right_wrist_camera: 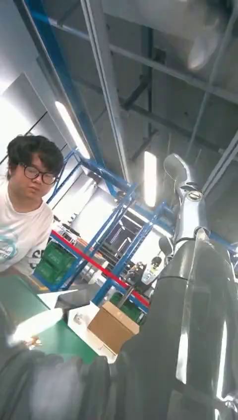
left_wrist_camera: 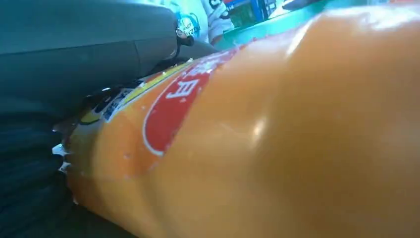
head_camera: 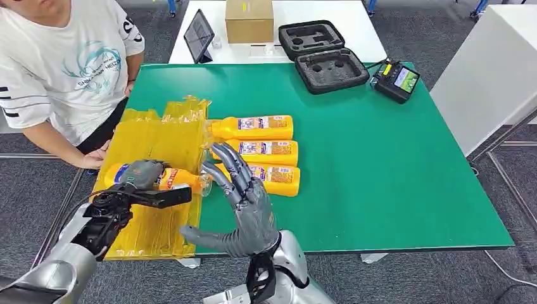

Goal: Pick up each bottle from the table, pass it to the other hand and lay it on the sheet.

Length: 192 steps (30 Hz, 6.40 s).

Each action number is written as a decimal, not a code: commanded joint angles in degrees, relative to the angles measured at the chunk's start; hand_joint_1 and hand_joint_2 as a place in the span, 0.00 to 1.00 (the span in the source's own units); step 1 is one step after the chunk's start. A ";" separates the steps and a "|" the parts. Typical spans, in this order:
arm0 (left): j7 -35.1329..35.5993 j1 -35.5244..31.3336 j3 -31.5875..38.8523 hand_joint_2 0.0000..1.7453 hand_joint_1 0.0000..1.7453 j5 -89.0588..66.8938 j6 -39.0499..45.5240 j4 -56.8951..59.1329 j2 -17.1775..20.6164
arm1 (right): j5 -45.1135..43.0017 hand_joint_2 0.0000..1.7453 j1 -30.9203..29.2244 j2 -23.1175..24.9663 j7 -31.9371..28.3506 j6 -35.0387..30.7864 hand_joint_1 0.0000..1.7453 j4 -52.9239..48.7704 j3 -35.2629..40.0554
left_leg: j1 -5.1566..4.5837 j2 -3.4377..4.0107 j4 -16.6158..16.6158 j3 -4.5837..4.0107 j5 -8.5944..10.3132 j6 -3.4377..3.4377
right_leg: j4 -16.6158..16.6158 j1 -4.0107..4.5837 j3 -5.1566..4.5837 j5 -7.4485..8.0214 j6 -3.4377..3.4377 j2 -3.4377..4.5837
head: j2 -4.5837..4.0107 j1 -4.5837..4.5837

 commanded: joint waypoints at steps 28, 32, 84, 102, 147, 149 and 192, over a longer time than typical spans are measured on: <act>0.27 -6.26 0.62 1.00 0.00 7.14 -11.89 14.75 0.50 | -3.18 1.00 1.04 -3.94 0.56 -0.24 0.00 3.37 0.22 | -0.01 0.03 -0.08 0.40 -0.01 -0.02 | -0.06 -0.01 0.38 -0.01 -0.04 0.05 | 0.00 0.00; -0.31 -6.31 0.31 0.00 0.00 7.33 -12.22 14.65 0.50 | -3.41 1.00 0.84 -3.98 0.67 -0.29 0.00 3.52 0.25 | 0.01 0.03 -0.12 0.54 -0.05 -0.04 | -0.11 0.01 0.53 -0.03 -0.06 0.09 | 0.00 0.00; -21.33 13.50 19.70 0.00 0.00 56.97 33.13 -28.87 -5.89 | 32.90 1.00 -2.44 -8.28 38.72 10.26 0.00 17.25 -12.71 | -0.01 0.03 -0.10 0.50 -0.03 0.02 | -0.13 -0.01 0.50 -0.02 0.02 -0.02 | 0.00 -0.02; -21.33 22.21 19.75 1.00 0.00 58.19 33.13 -46.57 -10.41 | 38.34 1.00 -26.35 -7.26 45.84 16.28 0.00 51.82 -18.83 | -0.16 0.08 0.04 0.09 0.10 0.21 | -0.02 -0.11 0.12 0.14 0.27 0.08 | 0.00 0.00; -21.33 20.81 19.63 1.00 0.00 61.82 33.13 -40.69 -9.99 | 28.52 1.00 -32.06 -1.11 41.37 33.84 0.00 66.20 -18.42 | -0.11 -0.02 0.00 0.17 0.05 0.17 | -0.05 -0.09 0.20 0.08 0.24 0.03 | 0.00 -0.02; -21.33 20.89 19.54 1.00 0.00 61.92 33.13 -40.56 -9.88 | 27.89 1.00 -32.22 -1.50 42.74 35.19 0.00 66.43 -19.06 | -0.06 -0.09 0.04 0.30 -0.03 0.13 | -0.05 -0.04 0.37 0.00 0.20 0.01 | 0.00 0.00; -18.50 26.60 27.01 1.00 0.00 96.34 -0.70 -27.83 -11.83 | -18.75 1.00 -17.90 0.50 -0.07 34.56 1.00 38.97 -21.47 | -0.19 0.10 -0.09 0.08 0.12 0.25 | -0.10 -0.15 0.07 0.16 0.31 0.11 | 0.00 0.00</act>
